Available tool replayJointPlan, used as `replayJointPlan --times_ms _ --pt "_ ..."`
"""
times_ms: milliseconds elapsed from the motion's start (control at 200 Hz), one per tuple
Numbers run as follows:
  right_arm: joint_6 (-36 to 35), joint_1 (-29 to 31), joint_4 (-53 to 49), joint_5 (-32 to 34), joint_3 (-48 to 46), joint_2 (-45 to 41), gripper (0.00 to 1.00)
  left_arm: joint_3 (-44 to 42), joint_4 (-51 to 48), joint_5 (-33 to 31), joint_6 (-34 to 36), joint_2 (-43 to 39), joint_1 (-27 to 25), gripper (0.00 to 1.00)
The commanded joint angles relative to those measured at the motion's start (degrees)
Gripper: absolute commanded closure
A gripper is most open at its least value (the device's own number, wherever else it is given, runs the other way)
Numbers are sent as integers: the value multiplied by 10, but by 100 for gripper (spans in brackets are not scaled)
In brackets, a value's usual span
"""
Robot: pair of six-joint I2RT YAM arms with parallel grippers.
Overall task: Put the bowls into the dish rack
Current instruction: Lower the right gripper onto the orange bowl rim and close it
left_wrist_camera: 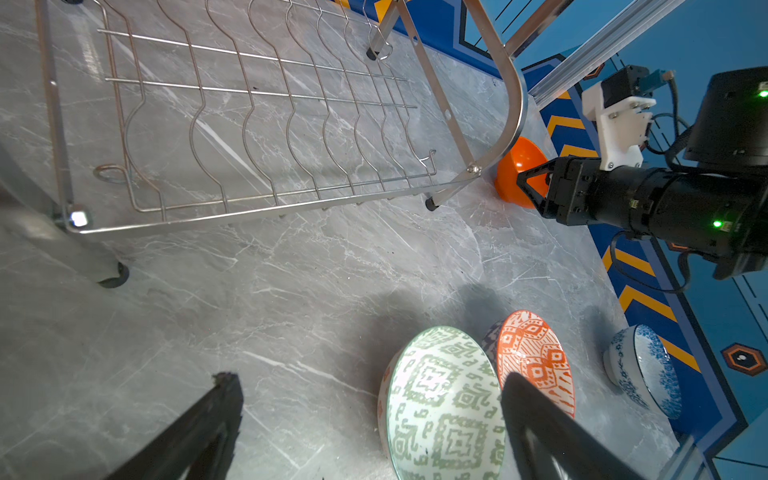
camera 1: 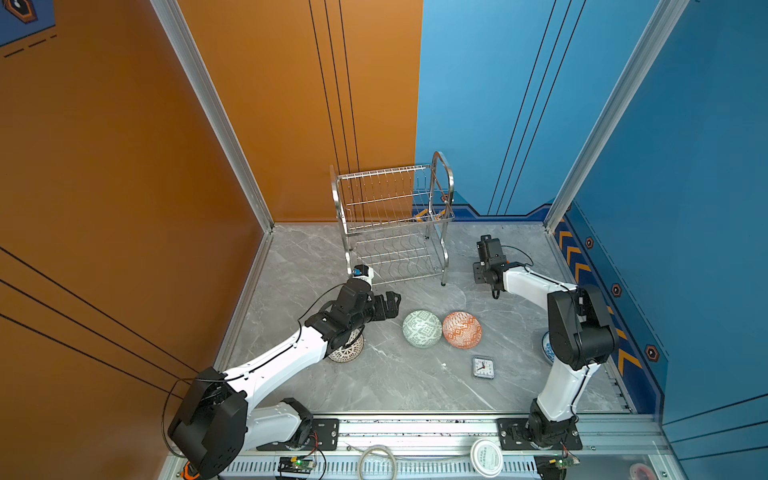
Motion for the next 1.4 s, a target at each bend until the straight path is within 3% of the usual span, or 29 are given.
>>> replayJointPlan --times_ms 0,125,425,691,1021,1396 --pt "-2 -5 -47 -27 26 16 51 12 8 2 14 3 -6 2" --pt "-3 -3 -82 -50 58 36 55 11 8 -1 15 1 -5 2" --pt "1 -5 -105 -73 75 46 78 7 3 -1 15 -12 -3 2" --pt "-1 -11 -110 -85 86 55 80 3 -1 -1 16 -24 1 2" --pt "15 -14 -115 -105 85 47 99 -2 -6 -3 17 -35 8 2" --pt "70 -12 -88 -165 5 -72 100 -1 -25 -1 19 -60 26 2"
